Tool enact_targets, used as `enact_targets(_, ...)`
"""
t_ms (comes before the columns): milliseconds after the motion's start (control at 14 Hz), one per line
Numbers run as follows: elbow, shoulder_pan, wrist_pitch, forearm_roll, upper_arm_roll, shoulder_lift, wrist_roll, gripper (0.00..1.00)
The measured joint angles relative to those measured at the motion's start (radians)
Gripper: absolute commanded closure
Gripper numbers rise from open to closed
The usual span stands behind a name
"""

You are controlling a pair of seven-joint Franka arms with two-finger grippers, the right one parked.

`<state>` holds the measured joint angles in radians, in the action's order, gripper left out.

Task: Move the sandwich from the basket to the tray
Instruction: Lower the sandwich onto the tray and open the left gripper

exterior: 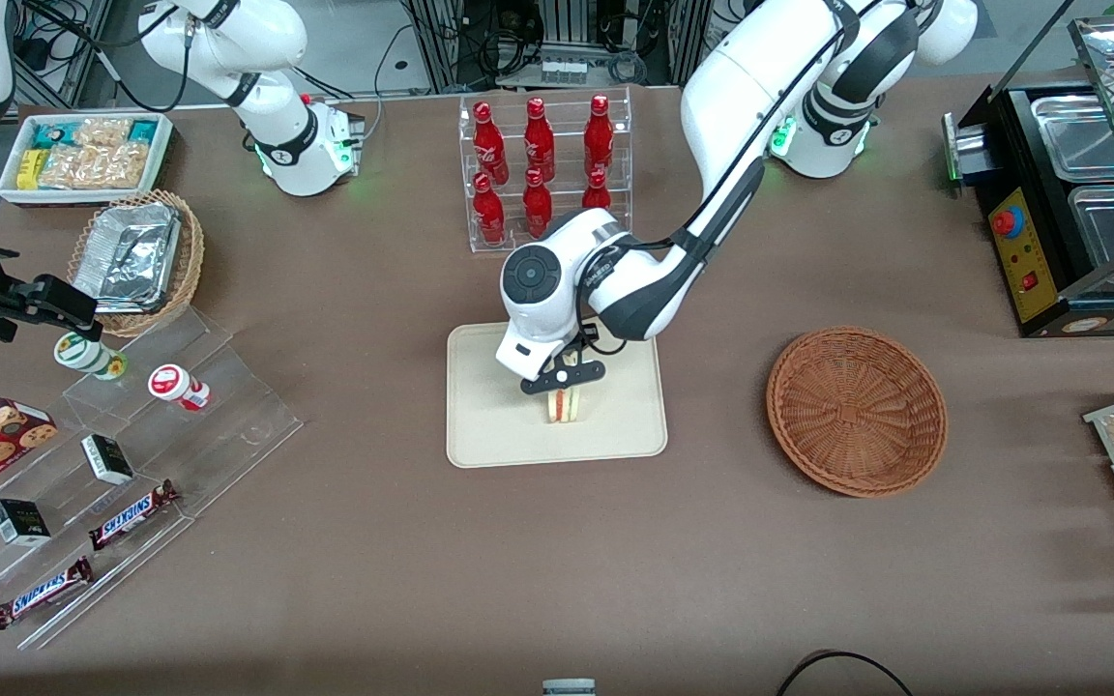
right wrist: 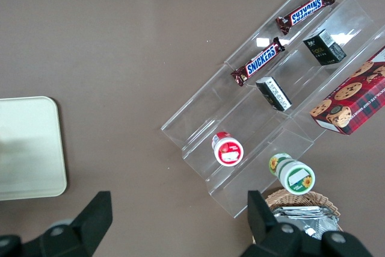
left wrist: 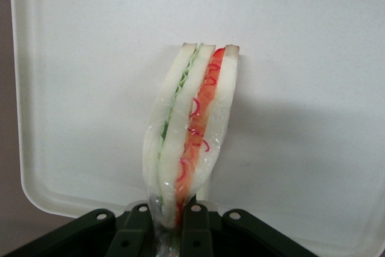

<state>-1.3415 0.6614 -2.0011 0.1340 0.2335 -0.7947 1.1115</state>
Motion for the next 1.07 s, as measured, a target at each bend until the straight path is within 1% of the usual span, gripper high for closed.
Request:
enact_targets(357,0.021,0.000,-0.001,0.000,-0.002,-0.025,0.057,1.00)
enact_targets(429,0.026,0.000,-0.003,0.000,-0.002,-0.031,0.067,0.78)
enact_targets(500,0.032,0.000,-0.005,0.000,-0.002,-0.037,0.074,0.03)
enact_targets(571,0.038,0.000,-0.005,0.000,-0.002,-0.041,0.077,0.00)
enact_targets(1071,0.069,0.000,0.000,0.000,-0.002,-0.041,0.079,0.00)
